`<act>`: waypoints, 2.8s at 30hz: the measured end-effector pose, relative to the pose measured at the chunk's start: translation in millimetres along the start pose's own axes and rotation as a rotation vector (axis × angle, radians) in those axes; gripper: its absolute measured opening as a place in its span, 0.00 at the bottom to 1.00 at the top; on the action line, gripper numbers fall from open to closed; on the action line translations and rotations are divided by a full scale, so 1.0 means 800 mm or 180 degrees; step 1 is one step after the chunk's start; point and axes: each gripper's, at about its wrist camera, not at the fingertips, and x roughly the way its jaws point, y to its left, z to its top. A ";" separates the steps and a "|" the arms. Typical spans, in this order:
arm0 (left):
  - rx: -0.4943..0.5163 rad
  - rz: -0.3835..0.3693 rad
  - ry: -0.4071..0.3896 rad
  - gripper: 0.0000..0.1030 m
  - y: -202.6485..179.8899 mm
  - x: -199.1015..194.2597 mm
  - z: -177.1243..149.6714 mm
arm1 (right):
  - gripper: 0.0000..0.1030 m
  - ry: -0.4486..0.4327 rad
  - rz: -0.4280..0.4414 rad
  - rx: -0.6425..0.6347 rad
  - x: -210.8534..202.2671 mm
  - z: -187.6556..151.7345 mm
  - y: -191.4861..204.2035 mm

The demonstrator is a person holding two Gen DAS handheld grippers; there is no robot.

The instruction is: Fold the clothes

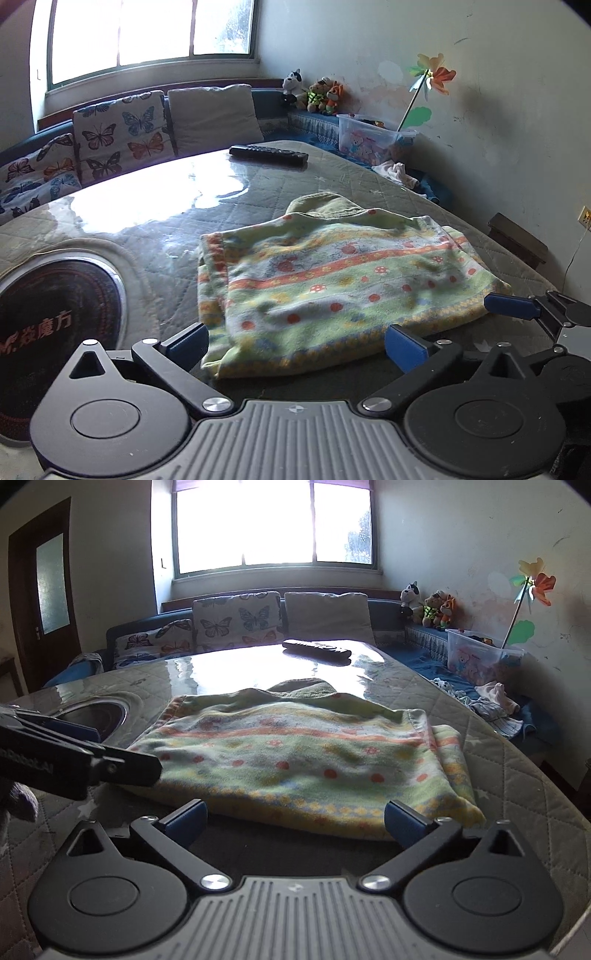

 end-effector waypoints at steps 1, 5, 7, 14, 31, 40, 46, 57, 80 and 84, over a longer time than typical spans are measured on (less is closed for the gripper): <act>0.0007 0.0011 -0.0013 1.00 0.001 -0.004 -0.003 | 1.00 0.0010 -0.0007 0.0007 -0.002 -0.002 0.001; -0.0003 0.0069 -0.0032 1.00 0.007 -0.019 -0.014 | 1.00 0.0041 -0.0067 0.0057 -0.007 -0.010 0.007; -0.0018 0.0095 -0.0031 1.00 0.010 -0.026 -0.020 | 1.00 0.0041 -0.0095 0.0073 -0.011 -0.014 0.010; -0.0077 0.0148 -0.0027 1.00 0.020 -0.044 -0.041 | 1.00 0.0048 -0.0190 0.0074 -0.022 -0.027 0.024; 0.0014 0.0210 0.0014 1.00 0.024 -0.061 -0.077 | 1.00 0.0050 -0.0236 0.0138 -0.033 -0.044 0.049; -0.0016 0.0210 0.0040 1.00 0.024 -0.066 -0.084 | 1.00 0.0058 -0.0239 0.0118 -0.038 -0.048 0.057; -0.0002 0.0211 0.0025 1.00 0.021 -0.072 -0.088 | 1.00 0.0027 -0.0223 0.0113 -0.044 -0.047 0.062; 0.0003 0.0237 0.0019 1.00 0.016 -0.081 -0.092 | 1.00 -0.0024 -0.0219 0.0120 -0.056 -0.047 0.063; 0.0045 0.0244 -0.0031 1.00 0.000 -0.099 -0.097 | 1.00 -0.0128 -0.0164 0.0172 -0.078 -0.048 0.062; 0.0049 0.0245 -0.0029 1.00 -0.002 -0.101 -0.097 | 1.00 -0.0144 -0.0150 0.0179 -0.081 -0.048 0.062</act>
